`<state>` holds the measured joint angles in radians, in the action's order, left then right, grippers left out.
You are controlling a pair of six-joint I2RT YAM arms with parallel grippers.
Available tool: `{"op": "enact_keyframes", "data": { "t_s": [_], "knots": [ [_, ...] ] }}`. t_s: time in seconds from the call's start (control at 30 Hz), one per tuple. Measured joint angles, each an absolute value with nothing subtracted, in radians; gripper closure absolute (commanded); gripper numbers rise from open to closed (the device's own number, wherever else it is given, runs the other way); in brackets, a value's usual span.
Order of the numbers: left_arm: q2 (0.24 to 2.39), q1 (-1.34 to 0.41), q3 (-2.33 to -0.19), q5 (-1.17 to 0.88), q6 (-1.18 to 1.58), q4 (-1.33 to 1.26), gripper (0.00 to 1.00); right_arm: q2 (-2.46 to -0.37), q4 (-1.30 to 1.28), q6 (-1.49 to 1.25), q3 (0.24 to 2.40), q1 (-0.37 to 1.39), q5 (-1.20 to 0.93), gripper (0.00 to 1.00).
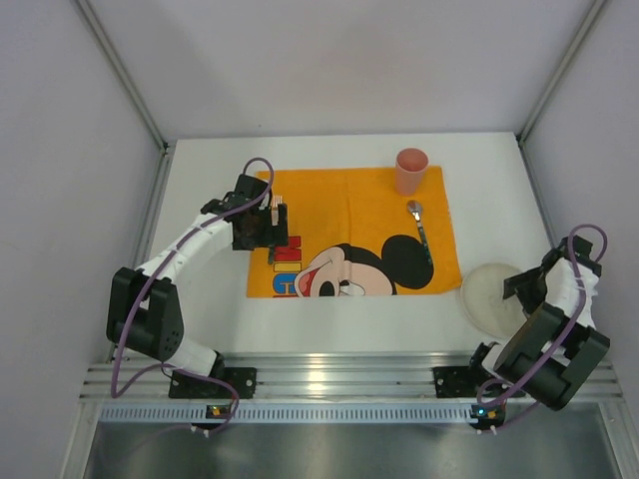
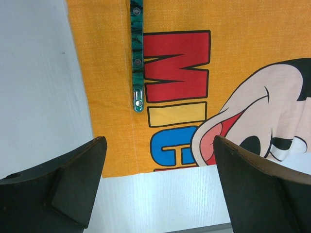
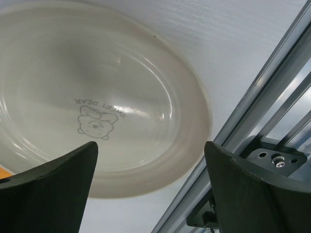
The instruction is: Set the dinner table for one person
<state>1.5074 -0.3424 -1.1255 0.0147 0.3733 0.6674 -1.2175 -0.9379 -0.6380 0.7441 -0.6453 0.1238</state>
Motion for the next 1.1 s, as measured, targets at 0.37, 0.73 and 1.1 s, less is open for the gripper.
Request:
{"op": "enact_keyframes", "data": {
  "t_s": [0.37,0.73,1.1],
  "knots": [
    [1.508,-0.342,-1.126,0.002,0.376,0.667,0.04,-1.200,-0.939,-0.659,0.659,-0.615,0.095,0.12],
    [1.528,-0.348,-1.126,-0.022,0.393,0.667,0.05,-1.301,-0.862,-0.677,0.649,-0.605,0.060,0.12],
    [1.567,-0.359,-1.169,-0.023,0.395,0.672,0.05,-1.497,-0.855,-0.678,0.789,-0.603,-0.025,0.13]
  ]
}}
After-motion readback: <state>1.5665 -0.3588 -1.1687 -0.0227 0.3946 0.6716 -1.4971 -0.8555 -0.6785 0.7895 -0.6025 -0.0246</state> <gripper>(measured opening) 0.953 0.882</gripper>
